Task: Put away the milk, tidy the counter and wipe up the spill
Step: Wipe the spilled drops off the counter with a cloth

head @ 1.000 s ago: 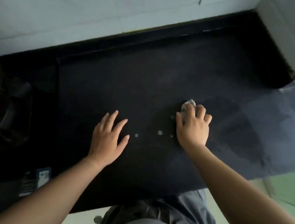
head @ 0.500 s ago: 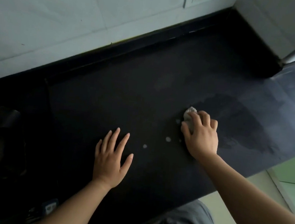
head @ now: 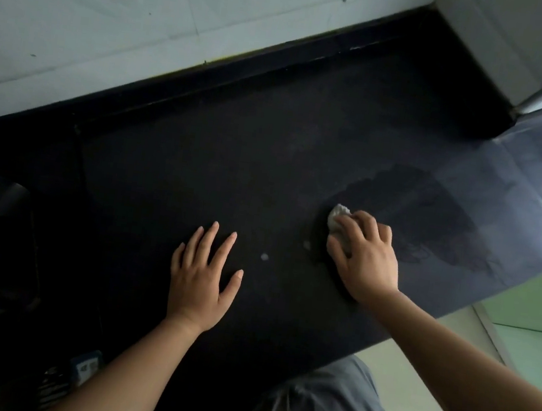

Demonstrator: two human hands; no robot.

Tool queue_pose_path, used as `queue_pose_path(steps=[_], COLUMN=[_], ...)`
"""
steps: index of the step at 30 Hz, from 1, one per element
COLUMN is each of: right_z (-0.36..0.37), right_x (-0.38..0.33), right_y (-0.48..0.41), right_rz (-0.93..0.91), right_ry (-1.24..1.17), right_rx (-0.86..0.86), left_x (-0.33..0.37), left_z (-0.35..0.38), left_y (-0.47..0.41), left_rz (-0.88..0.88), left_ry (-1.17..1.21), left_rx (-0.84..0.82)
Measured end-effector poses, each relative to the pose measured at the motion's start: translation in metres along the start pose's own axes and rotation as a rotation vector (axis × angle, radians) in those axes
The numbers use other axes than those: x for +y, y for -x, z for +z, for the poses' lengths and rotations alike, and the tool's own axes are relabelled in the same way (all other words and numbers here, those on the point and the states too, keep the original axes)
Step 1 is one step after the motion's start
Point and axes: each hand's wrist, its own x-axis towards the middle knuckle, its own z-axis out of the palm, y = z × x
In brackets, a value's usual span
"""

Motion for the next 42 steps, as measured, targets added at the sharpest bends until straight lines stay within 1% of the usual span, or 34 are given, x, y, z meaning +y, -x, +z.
queue_pose_path(steps=[1, 3, 6, 8, 10, 12, 13, 14, 16, 18, 20, 22, 26, 28, 30, 31, 33, 35, 37, 38, 39, 42], right_z=[0.004, 0.012, 0.016, 0.017, 0.017, 0.015, 0.012, 0.009, 0.005, 0.009, 0.015, 0.022, 0.029, 0.028, 0.027, 0.026, 0.028, 0.034, 0.041, 0.043, 0.046, 0.048], right_x=[-0.009, -0.027, -0.040, -0.047, -0.050, -0.036, -0.024, -0.013, -0.006, -0.017, -0.039, -0.059, -0.081, -0.075, -0.060, -0.053, -0.052, -0.068, -0.088, -0.097, -0.103, -0.109], right_y=[-0.011, -0.031, -0.043, -0.030, -0.004, 0.018, 0.019, 0.015, 0.000, -0.014, -0.020, -0.015, 0.023, 0.040, 0.048, 0.049, 0.048, 0.039, 0.029, 0.024, 0.022, 0.034], right_rz=[0.066, 0.136, 0.132, 0.032, -0.159, -0.328, -0.357, -0.325, -0.155, -0.012, 0.026, -0.007, -0.223, -0.332, -0.386, -0.368, -0.249, -0.116, -0.031, -0.030, -0.067, -0.265], right_ry=[-0.012, -0.035, -0.018, -0.021, -0.026, -0.003, 0.008, 0.016, 0.010, -0.003, -0.016, -0.026, -0.052, -0.047, -0.037, -0.047, -0.084, -0.103, -0.113, -0.108, -0.095, -0.052], right_rx=[0.027, 0.054, 0.030, -0.012, -0.071, -0.119, -0.110, -0.094, -0.059, -0.008, 0.011, -0.030, -0.130, -0.175, -0.175, -0.130, -0.029, 0.017, 0.026, 0.019, 0.005, -0.060], left_x=[0.000, 0.000, -0.001, -0.001, -0.001, -0.001, -0.001, -0.002, -0.003, -0.004, -0.005, -0.007, -0.016, -0.025, -0.035, -0.039, -0.044, -0.046, -0.045, -0.044, -0.044, -0.044], left_z=[0.000, 0.000, 0.000, 0.001, 0.001, 0.000, 0.000, 0.001, 0.002, 0.004, 0.002, -0.002, -0.009, -0.007, -0.004, -0.002, 0.002, 0.003, 0.002, 0.001, 0.001, 0.002], left_y=[0.000, 0.000, 0.000, 0.000, 0.000, 0.000, 0.000, 0.000, 0.001, 0.002, 0.001, 0.003, 0.030, 0.050, 0.068, 0.075, 0.087, 0.091, 0.090, 0.090, 0.089, 0.090], left_rz=[-0.002, -0.010, -0.015, -0.016, -0.016, -0.012, -0.003, 0.003, 0.006, 0.012, 0.019, 0.022, 0.006, -0.014, -0.051, -0.069, -0.099, -0.117, -0.121, -0.122, -0.123, -0.118], left_ry=[0.000, -0.005, -0.010, -0.009, -0.002, 0.005, 0.005, 0.007, 0.015, 0.013, 0.022, 0.045, 0.046, 0.038, 0.050, 0.058, 0.068, 0.067, 0.059, 0.055, 0.053, 0.050], left_rx=[0.000, -0.003, -0.013, -0.014, -0.007, -0.006, -0.007, -0.004, 0.002, -0.012, -0.043, -0.068, -0.063, -0.054, -0.038, -0.031, -0.019, -0.004, 0.000, 0.000, 0.002, 0.009])
